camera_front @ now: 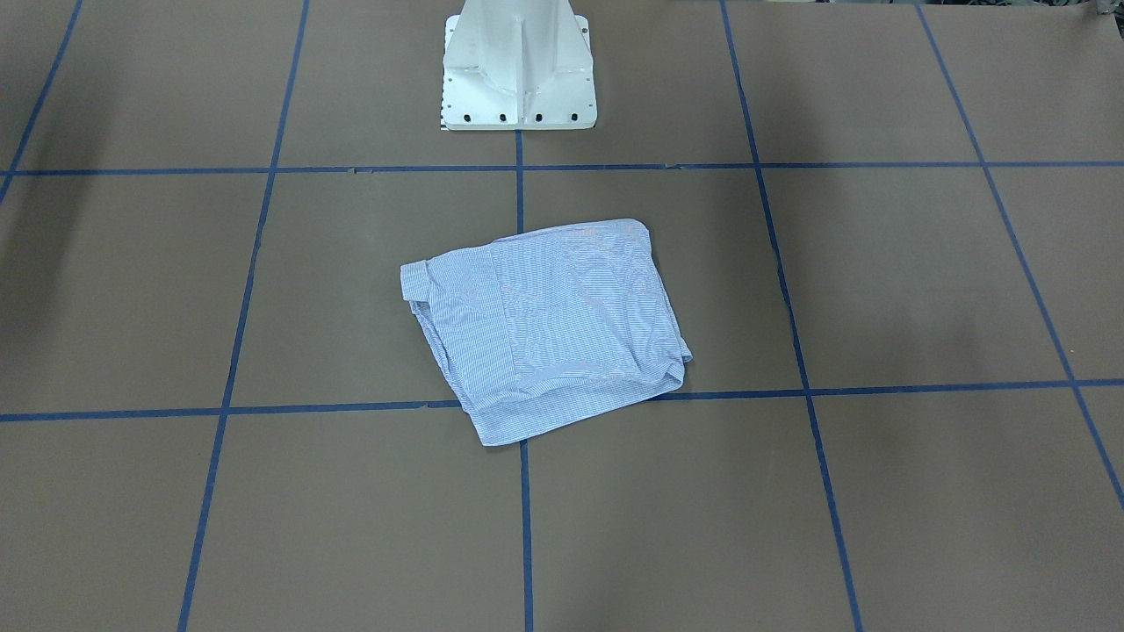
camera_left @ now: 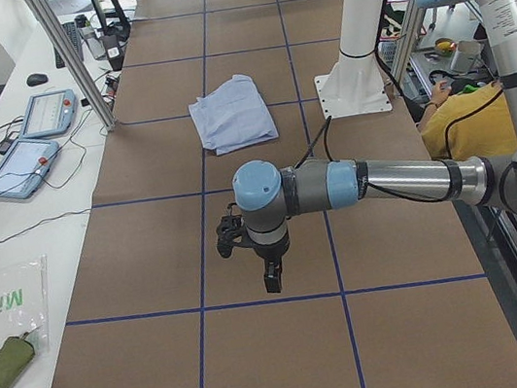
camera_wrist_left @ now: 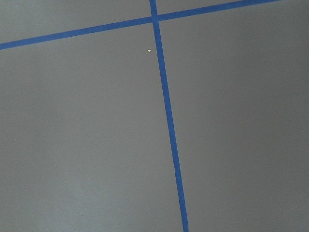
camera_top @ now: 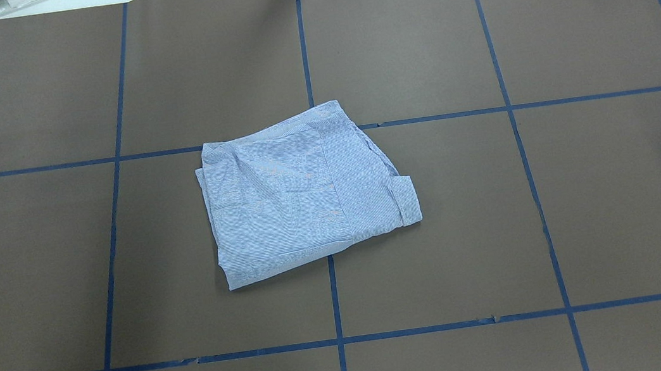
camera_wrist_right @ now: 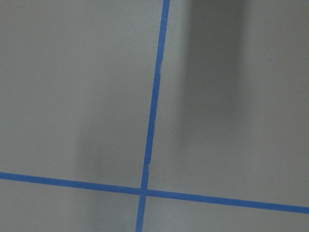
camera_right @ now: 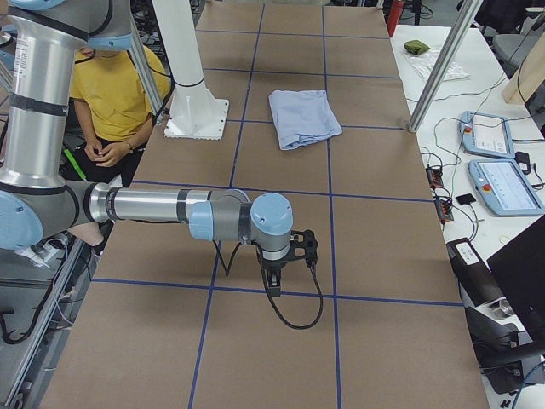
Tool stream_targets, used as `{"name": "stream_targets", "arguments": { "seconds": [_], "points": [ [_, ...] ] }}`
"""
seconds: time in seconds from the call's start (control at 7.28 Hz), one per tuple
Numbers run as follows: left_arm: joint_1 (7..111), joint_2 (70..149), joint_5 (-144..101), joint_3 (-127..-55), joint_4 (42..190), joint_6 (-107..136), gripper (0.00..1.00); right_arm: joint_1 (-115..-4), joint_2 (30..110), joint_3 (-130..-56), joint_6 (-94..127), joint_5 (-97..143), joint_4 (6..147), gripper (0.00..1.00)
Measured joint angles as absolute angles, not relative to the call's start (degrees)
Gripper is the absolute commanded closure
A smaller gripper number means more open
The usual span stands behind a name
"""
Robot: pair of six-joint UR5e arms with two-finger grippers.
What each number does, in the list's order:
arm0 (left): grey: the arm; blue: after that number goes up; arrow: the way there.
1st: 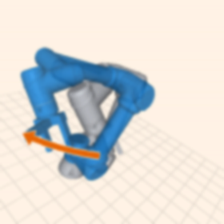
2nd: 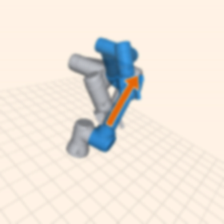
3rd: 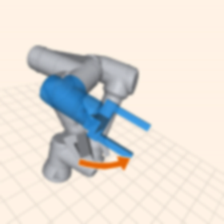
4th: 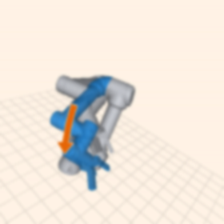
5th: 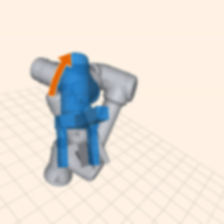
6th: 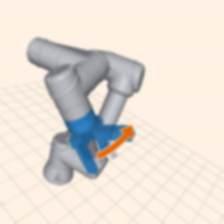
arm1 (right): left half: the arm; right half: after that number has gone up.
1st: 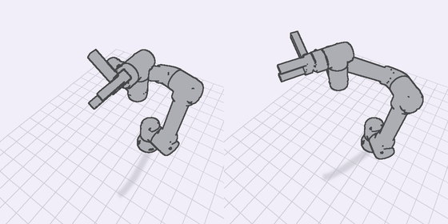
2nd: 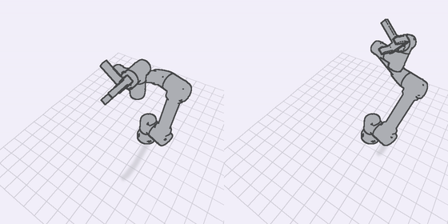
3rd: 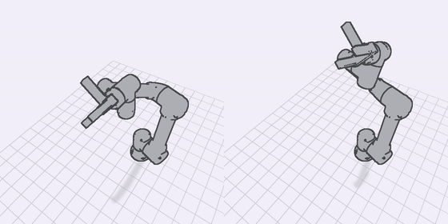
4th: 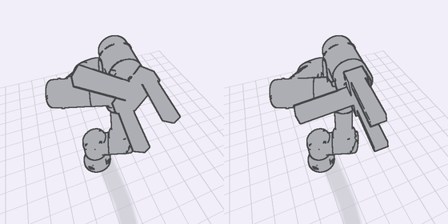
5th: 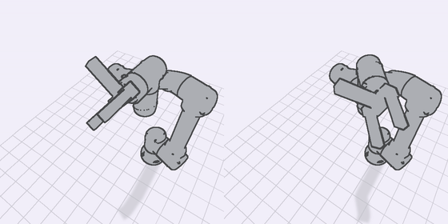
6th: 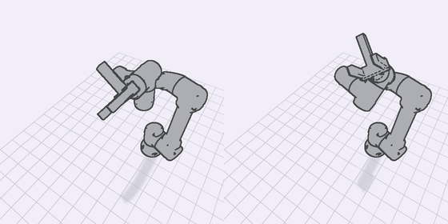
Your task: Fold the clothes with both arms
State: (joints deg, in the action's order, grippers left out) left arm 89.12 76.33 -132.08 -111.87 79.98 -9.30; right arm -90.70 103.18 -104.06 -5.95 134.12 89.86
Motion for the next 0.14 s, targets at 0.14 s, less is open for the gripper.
{"name": "stream_targets", "arguments": {
  "seconds": [0.14],
  "points": [
    [89.1,76.3,-132.0,-111.8,80.0,-9.3,0.0,-90.7,103.2,-104.1,-6.0,134.1,89.8,0.0]
  ]
}}
